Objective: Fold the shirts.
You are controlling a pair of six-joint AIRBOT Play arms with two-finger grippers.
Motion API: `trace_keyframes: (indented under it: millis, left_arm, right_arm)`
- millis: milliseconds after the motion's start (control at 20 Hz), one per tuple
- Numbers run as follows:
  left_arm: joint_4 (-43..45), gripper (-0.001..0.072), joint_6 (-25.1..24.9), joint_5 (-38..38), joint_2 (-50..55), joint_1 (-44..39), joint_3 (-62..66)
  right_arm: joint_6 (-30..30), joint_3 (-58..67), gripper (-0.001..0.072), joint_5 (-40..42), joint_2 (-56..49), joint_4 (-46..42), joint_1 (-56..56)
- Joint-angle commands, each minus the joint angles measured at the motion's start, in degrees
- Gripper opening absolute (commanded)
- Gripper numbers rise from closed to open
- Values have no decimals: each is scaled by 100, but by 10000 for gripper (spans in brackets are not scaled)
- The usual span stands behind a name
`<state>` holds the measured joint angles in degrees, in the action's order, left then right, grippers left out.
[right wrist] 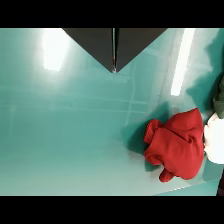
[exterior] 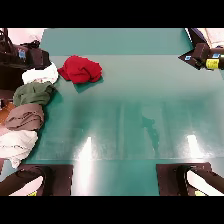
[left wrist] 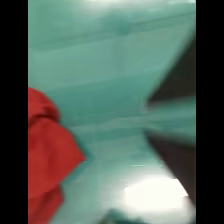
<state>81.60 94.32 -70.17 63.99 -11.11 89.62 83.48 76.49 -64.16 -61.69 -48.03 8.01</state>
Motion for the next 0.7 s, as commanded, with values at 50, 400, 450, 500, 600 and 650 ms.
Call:
trace_keyframes:
  millis: [50, 400, 450, 500, 600, 650]
  left_arm:
    - [260, 560, -66, 765, 688, -2, -4]
    - [-391, 560, 337, 1012, 3104, 479, -4]
    - [-660, 560, 286, 1115, 3287, 564, -4]
    - [-870, 560, 267, 1261, 3436, 614, -4]
    - [-986, 560, 254, 1602, 3628, 627, -2]
    - [-1038, 560, 221, 1735, 3711, 627, -2]
  right_arm:
    - [4, 0, 16, -28, -4, 90, -13]
    - [2, 0, 17, -372, -4, 92, -17]
    - [2, 0, 17, -398, -4, 92, -17]
    - [2, 0, 17, -420, -4, 92, -17]
    - [2, 0, 17, -463, -7, 94, -20]
    - [2, 0, 17, -479, -4, 94, -17]
